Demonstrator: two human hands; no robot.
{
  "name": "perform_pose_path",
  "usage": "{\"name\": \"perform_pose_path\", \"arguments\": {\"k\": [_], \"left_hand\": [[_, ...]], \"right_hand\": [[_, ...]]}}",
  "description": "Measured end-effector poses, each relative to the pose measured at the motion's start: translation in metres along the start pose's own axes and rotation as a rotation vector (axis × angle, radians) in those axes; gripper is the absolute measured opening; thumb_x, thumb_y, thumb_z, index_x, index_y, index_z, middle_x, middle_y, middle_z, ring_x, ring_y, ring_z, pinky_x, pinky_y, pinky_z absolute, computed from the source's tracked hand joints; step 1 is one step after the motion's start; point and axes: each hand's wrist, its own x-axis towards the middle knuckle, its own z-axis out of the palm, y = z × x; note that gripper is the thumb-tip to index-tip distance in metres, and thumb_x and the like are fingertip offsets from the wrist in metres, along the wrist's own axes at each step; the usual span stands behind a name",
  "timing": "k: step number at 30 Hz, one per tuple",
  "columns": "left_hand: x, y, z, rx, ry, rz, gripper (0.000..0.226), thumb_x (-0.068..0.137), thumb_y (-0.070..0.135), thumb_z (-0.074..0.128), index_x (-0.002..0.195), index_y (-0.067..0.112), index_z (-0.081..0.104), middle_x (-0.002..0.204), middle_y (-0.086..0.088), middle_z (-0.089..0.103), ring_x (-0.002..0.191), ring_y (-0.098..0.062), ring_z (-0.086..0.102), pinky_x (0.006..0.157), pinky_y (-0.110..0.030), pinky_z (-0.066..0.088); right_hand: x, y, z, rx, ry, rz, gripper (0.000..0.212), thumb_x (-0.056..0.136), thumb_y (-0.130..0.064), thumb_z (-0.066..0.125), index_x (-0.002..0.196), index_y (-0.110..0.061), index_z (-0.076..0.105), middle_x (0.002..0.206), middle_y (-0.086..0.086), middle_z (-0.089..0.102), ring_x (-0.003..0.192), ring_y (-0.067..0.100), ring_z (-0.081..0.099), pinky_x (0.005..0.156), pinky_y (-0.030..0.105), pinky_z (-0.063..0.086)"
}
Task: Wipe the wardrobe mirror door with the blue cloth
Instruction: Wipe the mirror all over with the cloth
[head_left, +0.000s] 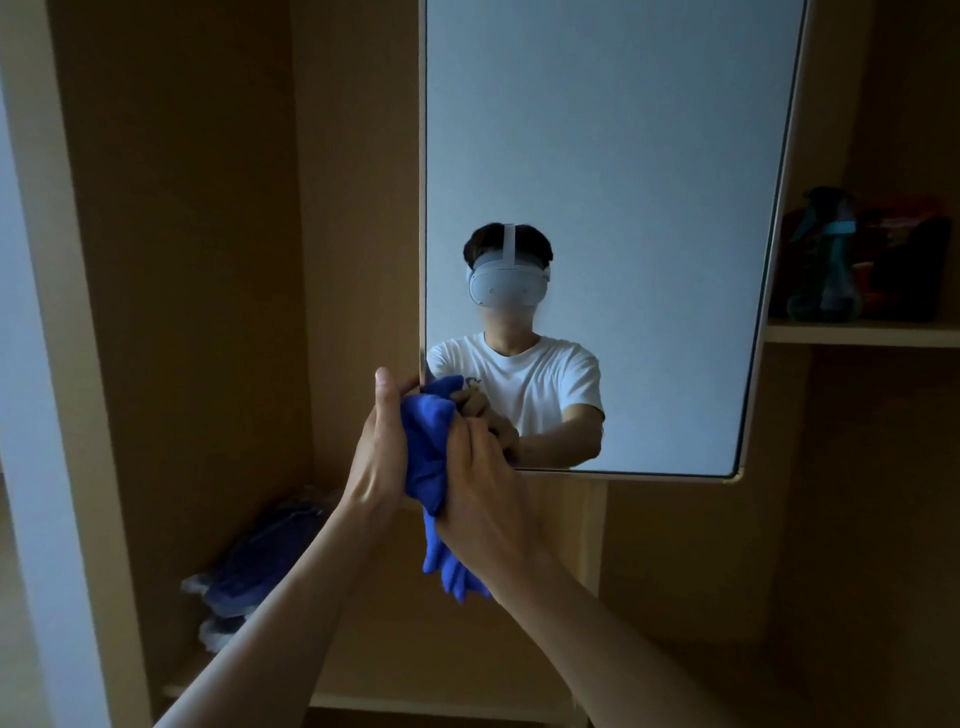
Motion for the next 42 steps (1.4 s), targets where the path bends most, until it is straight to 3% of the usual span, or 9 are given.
{"name": "perform_pose_path", "arguments": {"k": [3,7,14,17,22,27,33,38,42], "left_hand": [[0.001,-0.002,0.002,0.160,0.070,0.022,0.056,0.102,0.065,0.031,0.107,0.028,0.072,0.100,0.006,0.080,0.092,-0.008,0.075,0.072,-0.019,0.057],[0.007,-0.003,0.000,0.338,0.062,0.062,0.056,0.090,0.080,0.027,0.111,0.043,0.064,0.114,0.007,0.074,0.109,-0.015,0.068,0.097,-0.040,0.053],[0.019,0.018,0.016,0.418,0.071,0.199,0.066,0.085,0.079,0.031,0.124,0.032,0.057,0.117,0.001,0.066,0.111,-0.020,0.064,0.101,-0.052,0.051],[0.033,0.036,0.026,0.417,0.066,0.236,0.069,0.085,0.079,0.032,0.133,0.033,0.053,0.122,-0.002,0.062,0.116,-0.025,0.061,0.101,-0.056,0.050],[0.079,0.104,0.055,0.327,0.081,0.240,0.067,0.087,0.076,0.037,0.118,0.021,0.060,0.104,-0.001,0.063,0.092,-0.018,0.061,0.080,-0.039,0.052],[0.125,0.181,0.084,0.348,0.101,0.191,0.052,0.091,0.070,0.037,0.117,0.033,0.062,0.115,0.005,0.066,0.113,-0.018,0.063,0.100,-0.054,0.052],[0.173,0.286,0.118,0.428,0.088,0.174,0.050,0.092,0.069,0.039,0.122,0.034,0.060,0.121,0.009,0.065,0.115,-0.008,0.060,0.103,-0.043,0.050],[0.215,0.365,0.148,0.501,0.061,0.130,0.025,0.106,0.048,0.044,0.119,0.032,0.058,0.120,0.006,0.064,0.112,-0.011,0.060,0.102,-0.048,0.050],[0.240,0.415,0.168,0.536,0.043,0.121,0.032,0.105,0.046,0.045,0.131,0.030,0.056,0.127,0.004,0.063,0.119,-0.014,0.059,0.105,-0.049,0.049]], "right_hand": [[-0.003,0.016,-0.008,-0.055,-0.028,-0.068,0.063,0.082,-0.026,0.068,0.139,-0.012,0.045,0.121,0.004,0.055,0.105,0.020,0.056,0.079,0.029,0.052],[0.004,0.037,-0.030,-0.063,-0.028,-0.019,0.069,0.074,-0.025,0.072,0.137,-0.016,0.045,0.118,0.000,0.054,0.104,0.017,0.054,0.080,0.030,0.052],[0.037,0.052,-0.086,-0.007,0.143,0.033,0.054,0.079,-0.021,0.074,0.127,-0.016,0.050,0.117,0.004,0.058,0.099,0.019,0.056,0.083,0.038,0.052],[0.056,0.046,-0.109,-0.003,0.117,0.025,0.051,0.078,-0.016,0.076,0.124,-0.010,0.054,0.110,0.007,0.058,0.096,0.026,0.059,0.075,0.019,0.033],[0.119,0.027,-0.166,-0.074,0.052,-0.024,0.039,0.076,-0.019,0.071,0.113,-0.011,0.059,0.093,-0.002,0.053,0.082,0.014,0.049,0.066,0.019,0.031],[0.196,0.011,-0.222,-0.131,-0.019,-0.037,0.043,0.079,-0.023,0.066,0.120,-0.013,0.060,0.104,0.001,0.057,0.097,0.018,0.056,0.081,0.024,0.043],[0.284,-0.003,-0.303,-0.013,-0.057,-0.032,0.032,0.082,-0.013,0.070,0.111,-0.007,0.059,0.098,0.005,0.056,0.091,0.022,0.056,0.081,0.036,0.049],[0.343,-0.008,-0.375,-0.113,-0.021,-0.085,0.073,0.061,-0.012,0.084,0.126,-0.014,0.053,0.115,0.005,0.058,0.101,0.022,0.057,0.078,0.033,0.052],[0.399,-0.014,-0.409,-0.027,0.142,-0.101,0.061,0.036,0.011,0.090,0.091,0.003,0.064,0.080,0.016,0.063,0.073,0.018,0.058,0.060,0.036,0.057]]}}
